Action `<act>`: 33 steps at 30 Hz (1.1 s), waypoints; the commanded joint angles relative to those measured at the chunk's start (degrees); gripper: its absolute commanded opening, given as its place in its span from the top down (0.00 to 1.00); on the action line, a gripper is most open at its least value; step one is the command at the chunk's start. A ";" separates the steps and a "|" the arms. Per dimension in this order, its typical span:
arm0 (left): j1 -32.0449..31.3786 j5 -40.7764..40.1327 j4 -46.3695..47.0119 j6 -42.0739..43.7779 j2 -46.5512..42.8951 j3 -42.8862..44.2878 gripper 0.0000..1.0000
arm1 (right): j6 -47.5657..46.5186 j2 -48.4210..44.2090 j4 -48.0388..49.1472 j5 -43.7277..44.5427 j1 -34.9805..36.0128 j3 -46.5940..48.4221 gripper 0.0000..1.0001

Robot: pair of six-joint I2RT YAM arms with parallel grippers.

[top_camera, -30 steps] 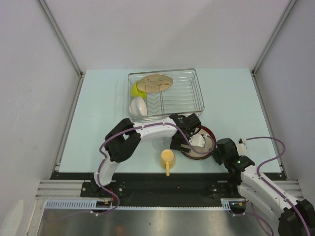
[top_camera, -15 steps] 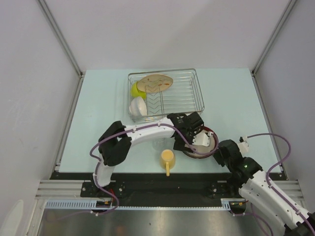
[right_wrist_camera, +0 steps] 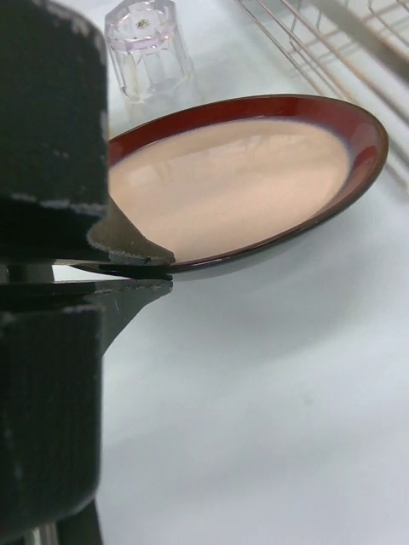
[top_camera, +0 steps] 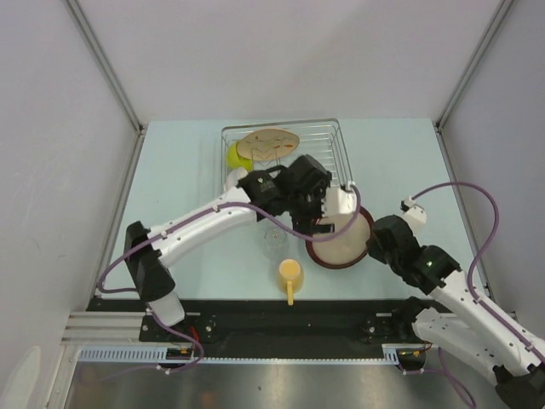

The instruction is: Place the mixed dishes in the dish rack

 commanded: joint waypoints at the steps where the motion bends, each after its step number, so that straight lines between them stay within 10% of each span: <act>1: 8.68 2.61 -4.38 -4.82 -5.42 9.03 0.00 | -11.80 2.28 11.55 4.46 0.36 9.78 1.00; 17: 45.69 21.50 0.44 -18.00 -23.35 -1.50 0.00 | -44.14 15.80 6.81 3.84 7.21 39.90 1.00; 24: 57.64 28.80 2.99 -23.10 -25.20 -9.23 0.00 | -77.17 27.06 28.45 12.19 13.54 46.45 1.00; 33: 64.86 32.93 5.19 -23.37 -26.61 -16.44 0.00 | -104.45 32.26 55.05 -12.02 4.86 37.48 1.00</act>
